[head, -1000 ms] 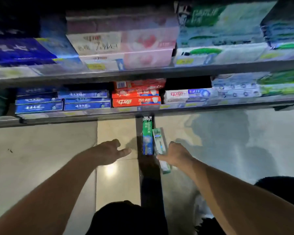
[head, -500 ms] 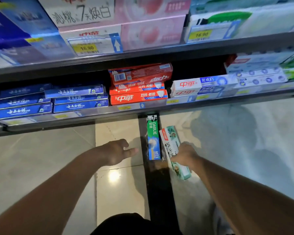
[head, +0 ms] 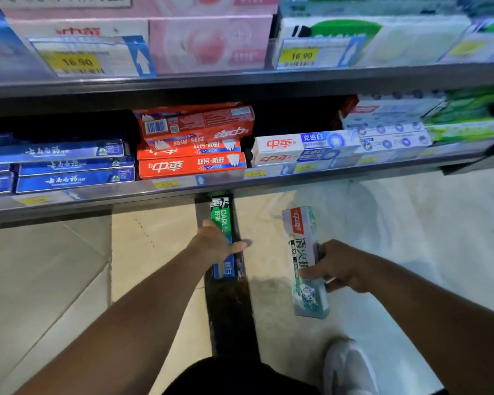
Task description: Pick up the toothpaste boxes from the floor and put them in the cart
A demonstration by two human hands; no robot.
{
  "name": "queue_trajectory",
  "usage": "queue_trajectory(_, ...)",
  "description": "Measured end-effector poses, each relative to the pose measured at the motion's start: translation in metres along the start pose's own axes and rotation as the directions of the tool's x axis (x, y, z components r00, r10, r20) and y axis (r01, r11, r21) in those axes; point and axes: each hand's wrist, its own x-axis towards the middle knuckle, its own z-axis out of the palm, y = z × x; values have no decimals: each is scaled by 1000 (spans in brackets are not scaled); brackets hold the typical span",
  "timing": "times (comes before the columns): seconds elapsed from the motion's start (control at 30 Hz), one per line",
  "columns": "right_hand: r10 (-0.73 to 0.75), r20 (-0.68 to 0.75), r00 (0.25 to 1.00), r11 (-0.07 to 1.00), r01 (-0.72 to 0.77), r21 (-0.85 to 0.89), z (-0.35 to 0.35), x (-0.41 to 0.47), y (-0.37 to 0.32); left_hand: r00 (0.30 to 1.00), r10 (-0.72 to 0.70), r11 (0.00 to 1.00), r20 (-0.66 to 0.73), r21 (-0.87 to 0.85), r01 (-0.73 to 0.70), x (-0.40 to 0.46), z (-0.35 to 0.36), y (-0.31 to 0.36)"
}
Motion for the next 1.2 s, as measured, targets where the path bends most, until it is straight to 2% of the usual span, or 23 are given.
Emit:
queue_trajectory(0.13, -18, 0, 1000, 1000, 18, 16, 0, 3, 7, 994, -13, 1000, -109, -9, 13, 10, 16, -2)
queue_trajectory(0.2, -27, -3, 1000, 1000, 27, 13, -2, 2, 5, 999, -38, 998, -11, 42, 39, -1, 12, -6)
queue_trajectory(0.23, -30, -9, 1000, 999, 31, 12, -2, -1, 1, 996, -61, 998, 63, 15, 60, -10, 7, -10)
queue_trajectory(0.33, -40, 3, 999, 999, 40, 0, 0, -25, -10, 966, -104, 973, 236, -179, 149, -51, -14, -27)
queue_trajectory(0.43, -42, 46, 998, 999, 43, -25, 3, -79, -26, 962, -79, 952, 262, -266, 150, -120, -49, -34)
queue_trajectory(0.57, -67, 51, 996, 993, 72, -96, 0, -173, -50, 982, -37, 907, 183, -407, 110, -235, -108, -16)
queue_trajectory(0.67, -109, 65, 992, 991, 113, -67, -10, -265, -73, 994, -20, 864, 105, -499, 70, -339, -163, 11)
queue_trajectory(0.77, -131, 43, 990, 991, 131, -8, -26, -375, -95, 996, -2, 843, 89, -536, 49, -454, -217, 41)
queue_trajectory(0.9, -219, 38, 975, 975, 220, -18, -50, -505, -119, 996, 5, 857, 85, -513, 40, -575, -275, 73)
queue_trajectory(0.97, -285, -9, 958, 958, 285, -26, -66, -574, -135, 997, 41, 877, 66, -481, -4, -628, -310, 95)
queue_trajectory(1.1, -362, -78, 929, 930, 365, 36, -87, -670, -146, 990, 139, 915, 22, -384, -120, -695, -351, 136)
queue_trajectory(1.2, -386, -127, 914, 907, 401, 129, -104, -720, -138, 972, 235, 942, 6, -248, -226, -726, -369, 170)
